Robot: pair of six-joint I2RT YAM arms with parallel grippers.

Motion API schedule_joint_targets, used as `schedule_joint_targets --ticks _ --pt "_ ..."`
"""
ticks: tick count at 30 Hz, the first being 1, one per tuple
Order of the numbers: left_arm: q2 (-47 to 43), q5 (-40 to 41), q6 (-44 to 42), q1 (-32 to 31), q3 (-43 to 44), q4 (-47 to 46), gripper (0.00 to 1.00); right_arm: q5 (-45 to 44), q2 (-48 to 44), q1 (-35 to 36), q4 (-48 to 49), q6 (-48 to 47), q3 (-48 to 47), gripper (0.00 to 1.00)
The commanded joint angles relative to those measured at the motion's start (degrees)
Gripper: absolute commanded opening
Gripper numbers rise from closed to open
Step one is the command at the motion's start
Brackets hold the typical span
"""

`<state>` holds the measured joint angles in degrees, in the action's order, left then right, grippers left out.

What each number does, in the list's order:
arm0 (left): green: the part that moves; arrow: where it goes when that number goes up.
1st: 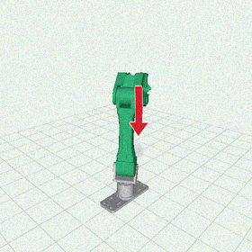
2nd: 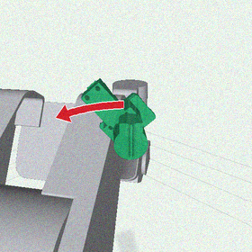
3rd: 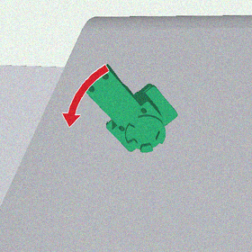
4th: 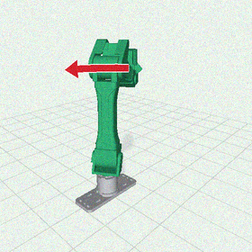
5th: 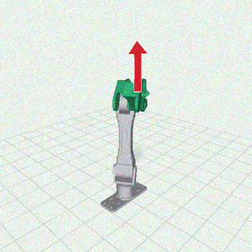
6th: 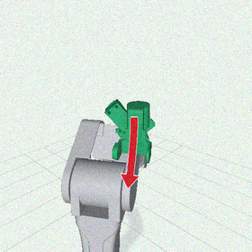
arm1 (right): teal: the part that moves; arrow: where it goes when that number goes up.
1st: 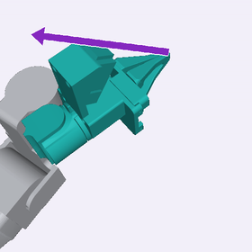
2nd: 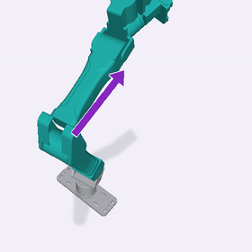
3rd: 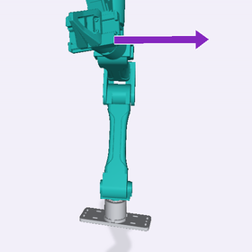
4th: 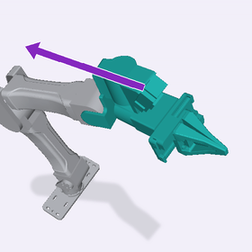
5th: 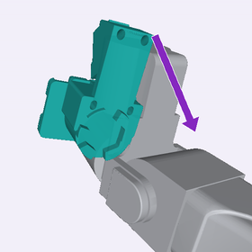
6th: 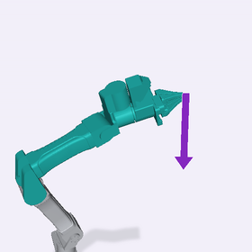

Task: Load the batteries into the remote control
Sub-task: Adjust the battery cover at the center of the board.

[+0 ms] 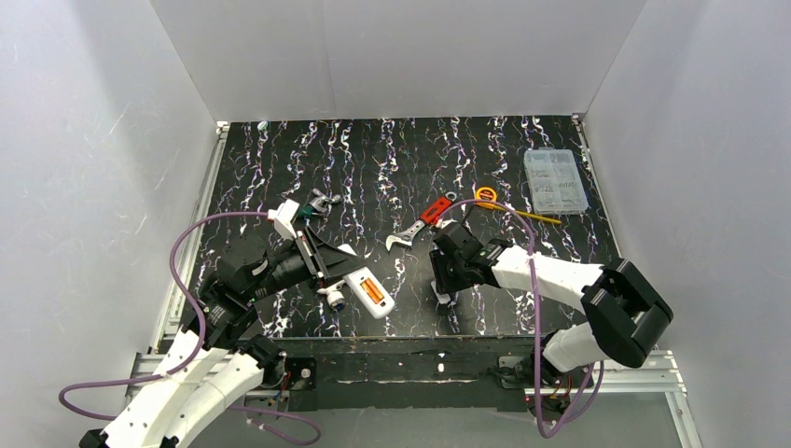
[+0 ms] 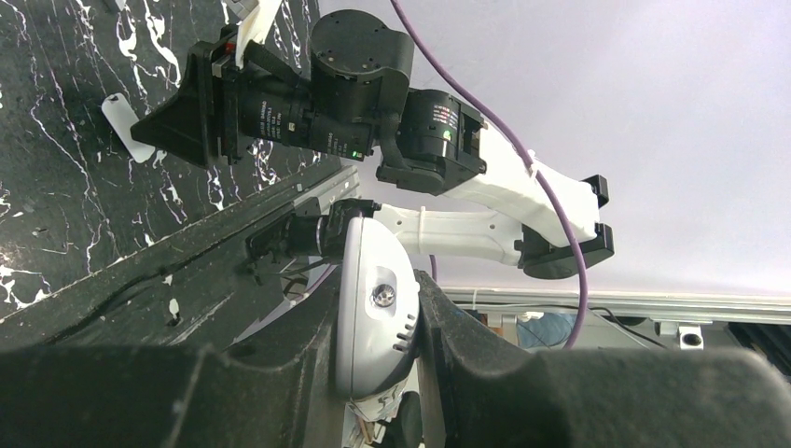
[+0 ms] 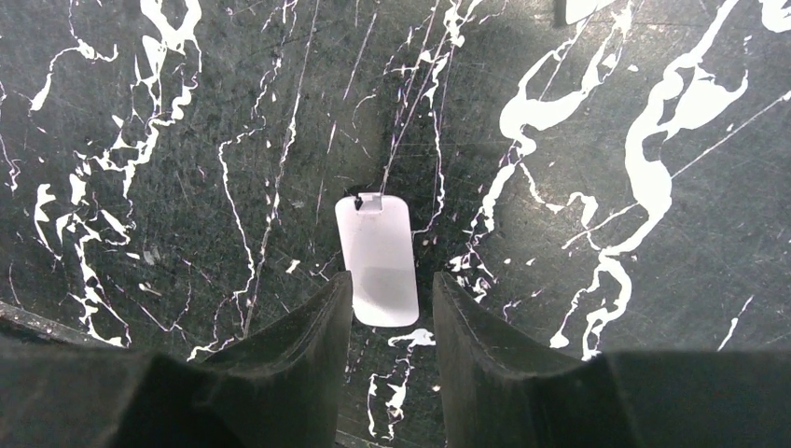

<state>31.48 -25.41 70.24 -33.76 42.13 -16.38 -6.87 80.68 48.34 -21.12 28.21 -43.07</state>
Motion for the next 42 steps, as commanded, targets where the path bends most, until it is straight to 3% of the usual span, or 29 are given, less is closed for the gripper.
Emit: schedule_joint_targets --ticks 1,21,33,42 --pt "-0.55 -0.78 -0.63 -0.17 2.15 -2.45 0.00 1.01 1.22 -0.50 2.05 -1.09 -0.96 0.44" --pt "-0.66 -0.42 -0.23 -0.17 1.60 -2.67 0.00 3.07 4.67 -0.58 2.91 -1.45 -0.50 0.44" --pt "-1.16 -0.39 -0.13 -0.17 1.29 -2.58 0.00 4.22 6.88 -0.57 2.92 -1.38 -0.56 0.32" --pt "-1.88 -0.17 -0.27 -0.17 1.37 -1.90 0.00 4.71 7.92 -0.59 2.78 -0.84 -0.70 0.33"
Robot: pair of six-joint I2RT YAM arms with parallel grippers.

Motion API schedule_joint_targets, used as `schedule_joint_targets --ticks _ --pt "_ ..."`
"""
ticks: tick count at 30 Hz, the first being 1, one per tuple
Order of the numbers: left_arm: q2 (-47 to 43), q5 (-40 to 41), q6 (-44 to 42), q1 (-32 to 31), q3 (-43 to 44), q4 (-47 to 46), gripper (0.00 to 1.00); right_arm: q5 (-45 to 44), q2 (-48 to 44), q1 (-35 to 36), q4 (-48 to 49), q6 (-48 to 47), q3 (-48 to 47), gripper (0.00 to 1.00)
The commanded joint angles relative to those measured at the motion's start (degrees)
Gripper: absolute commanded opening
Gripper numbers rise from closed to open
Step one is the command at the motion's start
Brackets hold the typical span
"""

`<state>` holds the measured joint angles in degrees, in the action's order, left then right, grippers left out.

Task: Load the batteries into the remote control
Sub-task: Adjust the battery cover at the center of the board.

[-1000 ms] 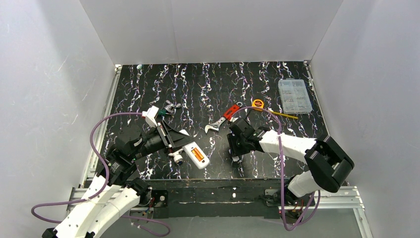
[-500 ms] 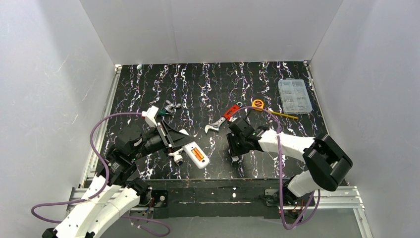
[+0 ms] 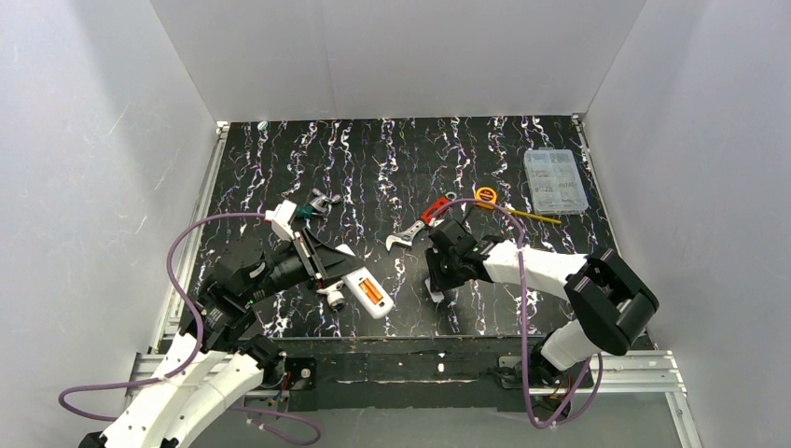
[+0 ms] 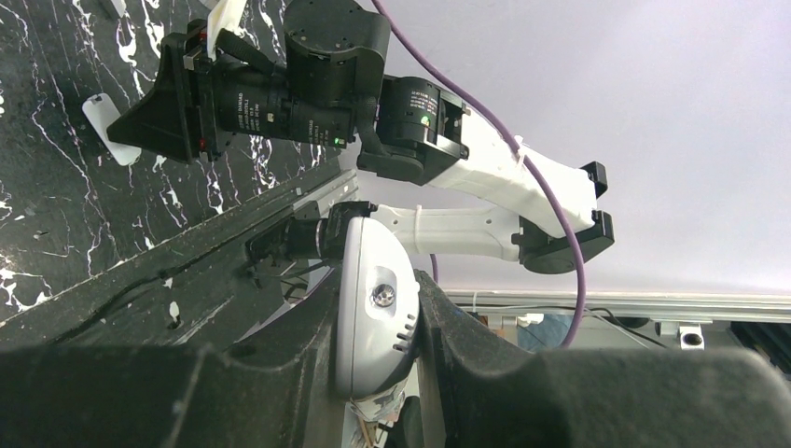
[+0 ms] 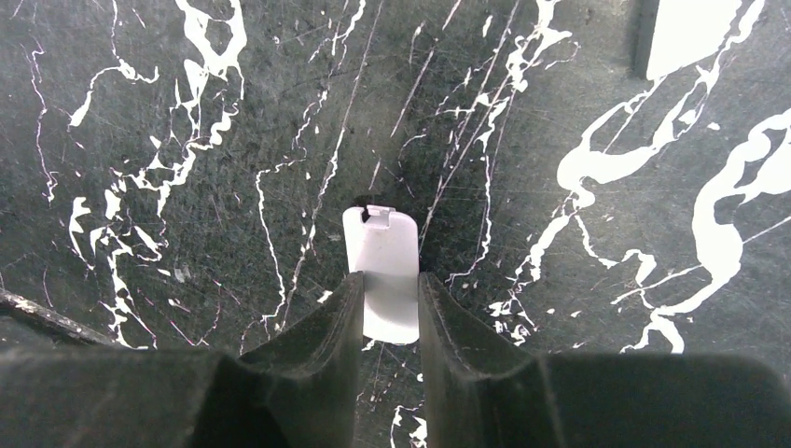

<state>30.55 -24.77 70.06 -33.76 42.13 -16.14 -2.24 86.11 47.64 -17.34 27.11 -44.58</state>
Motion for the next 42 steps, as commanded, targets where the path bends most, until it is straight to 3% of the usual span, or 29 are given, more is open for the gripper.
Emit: schedule_joint_targets --ticks 1,6,11,20,27,37,40,42 --pt "-0.93 -0.85 -0.10 -0.17 1.35 -2.21 0.00 -0.10 2.25 0.18 -1.25 0.28 0.73 0.34" --pt "-0.73 -1.04 -0.02 -0.17 1.53 -2.18 0.00 -0.59 -0.95 0.17 -2.30 0.48 0.39 0.47" --pt "-0.41 -1.20 0.40 -0.17 1.46 -2.90 0.00 -1.42 -6.42 0.18 -2.61 1.50 0.29 0.54" --pt "-1.34 -0.57 0.07 -0.17 1.73 -2.07 0.00 -6.89 -19.84 -0.44 -3.14 8.97 2.96 0.58" --pt "-3.64 -0.13 -0.68 -0.17 1.63 1.32 0.00 -6.60 -25.53 -6.67 -4.54 15.46 7.91 0.57" --pt "-3.39 -0.54 -0.35 -0.17 1.26 1.08 0.00 -0.59 -19.17 -7.03 0.67 15.72 14.00 0.21" --pt "-3.46 -0.37 -0.50 -0.16 1.23 1.27 0.00 0.56 -16.12 -7.03 1.91 14.54 13.74 0.06" --pt "-3.48 -0.36 -0.60 -0.16 1.24 1.50 0.00 1.13 -13.99 -7.03 2.14 13.87 13.19 0.01"
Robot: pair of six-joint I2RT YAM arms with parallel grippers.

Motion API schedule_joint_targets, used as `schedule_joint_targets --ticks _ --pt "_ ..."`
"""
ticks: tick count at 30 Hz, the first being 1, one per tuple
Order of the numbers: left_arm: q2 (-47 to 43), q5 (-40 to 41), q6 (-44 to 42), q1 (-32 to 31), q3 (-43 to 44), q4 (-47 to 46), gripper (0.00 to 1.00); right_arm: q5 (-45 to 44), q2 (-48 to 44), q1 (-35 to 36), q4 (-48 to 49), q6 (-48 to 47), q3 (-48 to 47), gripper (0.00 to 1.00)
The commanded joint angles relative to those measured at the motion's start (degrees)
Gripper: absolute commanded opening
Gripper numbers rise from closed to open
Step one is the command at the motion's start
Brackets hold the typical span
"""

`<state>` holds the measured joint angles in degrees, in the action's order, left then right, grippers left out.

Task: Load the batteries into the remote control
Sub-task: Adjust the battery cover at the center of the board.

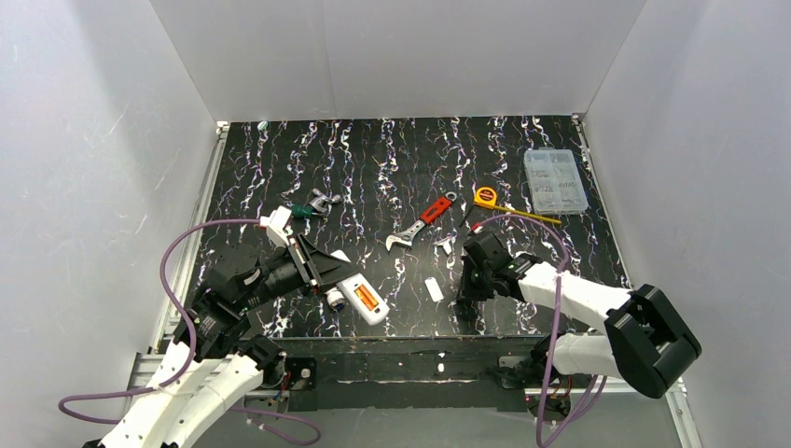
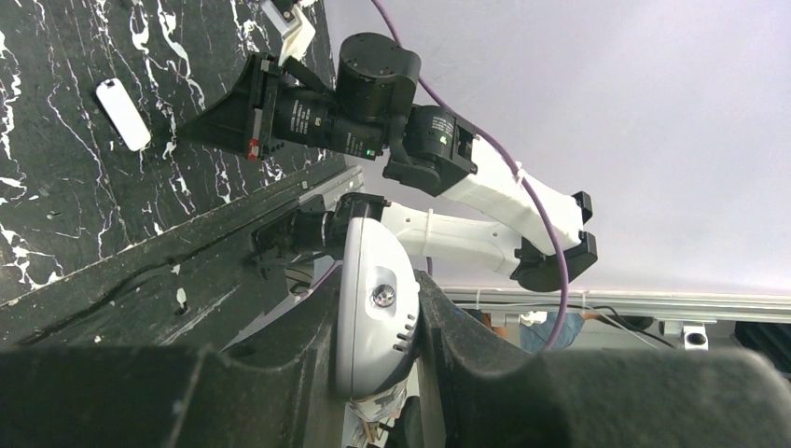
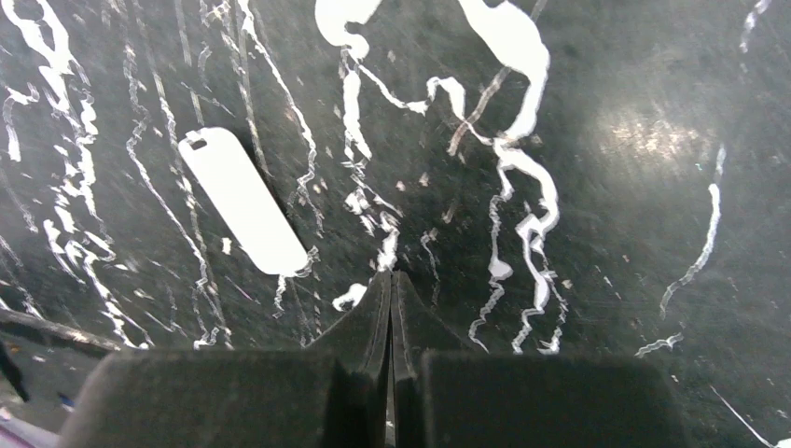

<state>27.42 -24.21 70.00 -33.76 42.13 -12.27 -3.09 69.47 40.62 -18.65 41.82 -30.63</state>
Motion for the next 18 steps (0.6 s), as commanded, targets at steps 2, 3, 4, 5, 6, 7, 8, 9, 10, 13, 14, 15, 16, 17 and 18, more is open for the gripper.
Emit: schedule_joint_targets --ticks 2,3,4,5,6,7,8,9,10,13,14,15,16,17,18 --pt "-0.44 -0.84 -0.68 -0.17 1.30 -2.02 0.00 2.39 4.31 0.11 3.83 -1.33 -1.19 0.01" --pt "-0.44 -0.84 -0.73 -0.17 1.31 -1.93 0.00 2.59 5.07 0.21 3.88 -1.61 -1.42 0.01" --pt "-0.51 -0.72 -0.73 -0.17 1.24 -1.86 0.00 2.65 5.71 0.45 3.87 -1.65 -1.61 0.01" --pt "-0.63 -0.64 -0.77 -0.17 1.23 -1.79 0.00 2.65 6.22 0.84 3.89 -1.66 -1.79 0.01" --pt "-0.66 -0.60 -0.82 -0.17 1.27 -1.79 0.00 2.65 6.56 1.25 3.89 -1.61 -1.81 0.01" --pt "-0.63 -0.58 -0.83 -0.17 1.17 -1.72 0.00 2.70 6.67 1.98 3.87 -1.39 -1.82 0.01" --pt "-0.72 -0.58 -0.87 -0.17 1.15 -1.70 0.00 2.66 6.60 2.95 3.89 -1.15 -1.81 0.01" --pt "-0.78 -0.53 -0.91 -0.17 1.17 -1.62 0.00 2.65 6.58 3.61 3.81 -0.78 -1.82 0.01" --pt "-0.83 -0.50 -0.89 -0.17 1.20 -1.57 0.00 2.59 6.58 4.26 3.80 -0.37 -1.84 0.01" --pt "-0.82 -0.42 -0.79 -0.17 0.79 -1.84 0.00 2.34 7.26 5.56 4.25 0.51 -1.88 0.01" --pt "-0.92 -0.41 -0.71 -0.17 0.70 -1.94 0.00 2.43 7.65 5.95 4.46 0.78 -2.02 0.01" --pt "-0.89 -0.40 -0.74 -0.16 0.70 -1.90 0.00 2.55 8.10 6.39 4.52 0.90 -2.37 0.01" --pt "-0.99 -0.40 -0.73 -0.17 0.71 -1.84 0.00 2.65 8.58 6.92 4.58 1.09 -2.66 0.01" --pt "-0.97 -0.40 -0.78 -0.17 0.81 -1.69 0.00 2.65 9.13 7.50 4.53 1.19 -3.18 0.01" --pt "-1.08 -0.40 -0.81 -0.17 0.82 -1.58 0.00 2.49 9.53 8.30 4.46 1.27 -3.64 0.01"
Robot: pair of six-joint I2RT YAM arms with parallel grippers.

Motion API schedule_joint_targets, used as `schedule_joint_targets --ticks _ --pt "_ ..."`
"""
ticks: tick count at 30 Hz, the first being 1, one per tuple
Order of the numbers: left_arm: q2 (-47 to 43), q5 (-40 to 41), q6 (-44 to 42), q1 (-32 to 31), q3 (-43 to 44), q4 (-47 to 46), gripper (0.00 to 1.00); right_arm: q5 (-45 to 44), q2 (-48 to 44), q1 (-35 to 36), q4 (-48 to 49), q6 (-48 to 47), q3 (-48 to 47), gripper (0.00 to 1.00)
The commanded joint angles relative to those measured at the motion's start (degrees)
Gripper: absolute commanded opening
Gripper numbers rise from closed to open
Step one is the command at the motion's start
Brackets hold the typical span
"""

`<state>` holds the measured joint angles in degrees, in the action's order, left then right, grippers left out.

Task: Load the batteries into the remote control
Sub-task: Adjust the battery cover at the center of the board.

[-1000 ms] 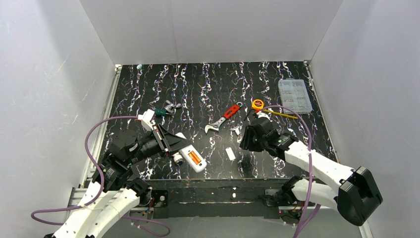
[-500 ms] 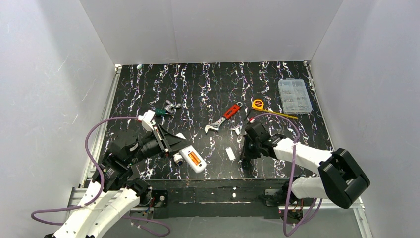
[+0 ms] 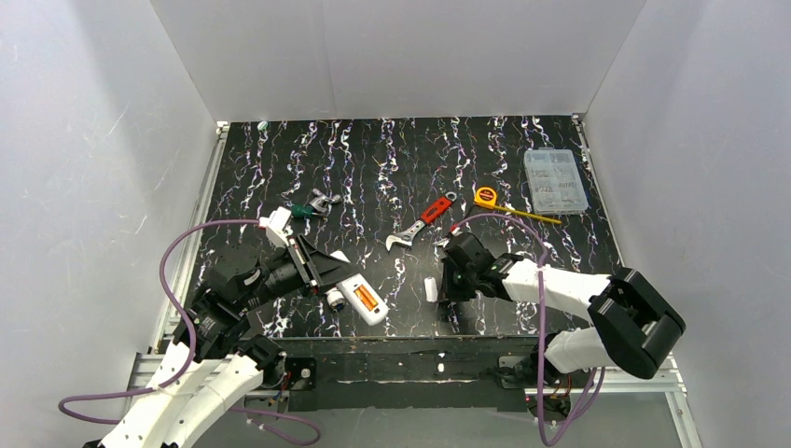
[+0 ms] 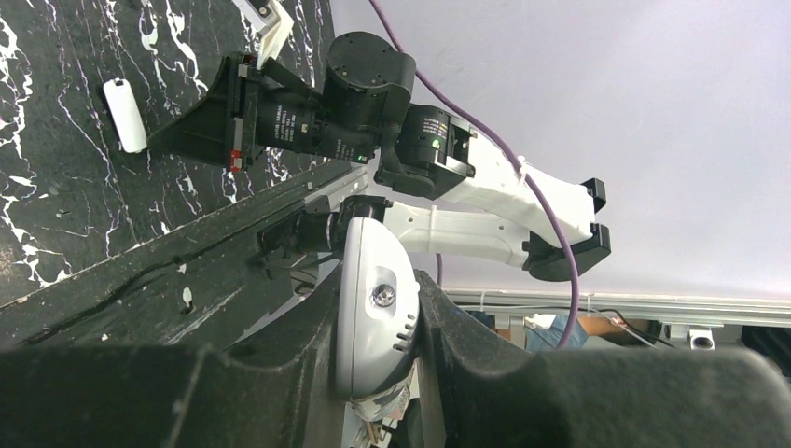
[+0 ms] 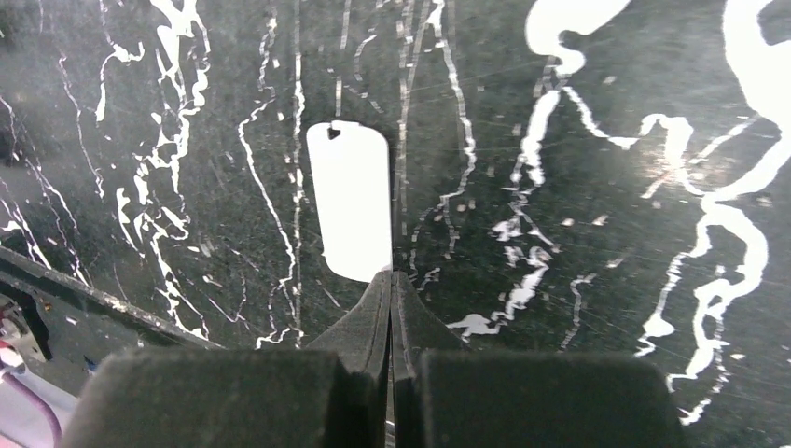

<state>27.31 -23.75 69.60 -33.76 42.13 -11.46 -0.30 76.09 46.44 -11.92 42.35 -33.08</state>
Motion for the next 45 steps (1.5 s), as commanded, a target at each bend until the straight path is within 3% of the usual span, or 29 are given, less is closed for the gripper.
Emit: schedule_joint_targets --ticks 1,10,27,45 --pt "-1.04 -0.74 -0.51 -0.17 0.87 -2.15 0.00 -0.65 3.45 3.32 -2.40 0.79 -1.71 0.01" --pt "-1.25 -0.42 -0.73 -0.17 0.89 -1.54 0.00 -4.52 11.64 7.23 -3.31 -0.51 -7.73 0.01" --pt "-2.44 0.08 -2.05 -0.17 2.74 1.72 0.00 -12.45 26.88 7.34 -11.94 -6.00 -23.35 0.01" --pt "-4.26 0.81 -2.65 -0.17 2.67 3.81 0.00 -13.86 30.60 4.11 -15.99 -9.53 -31.42 0.01"
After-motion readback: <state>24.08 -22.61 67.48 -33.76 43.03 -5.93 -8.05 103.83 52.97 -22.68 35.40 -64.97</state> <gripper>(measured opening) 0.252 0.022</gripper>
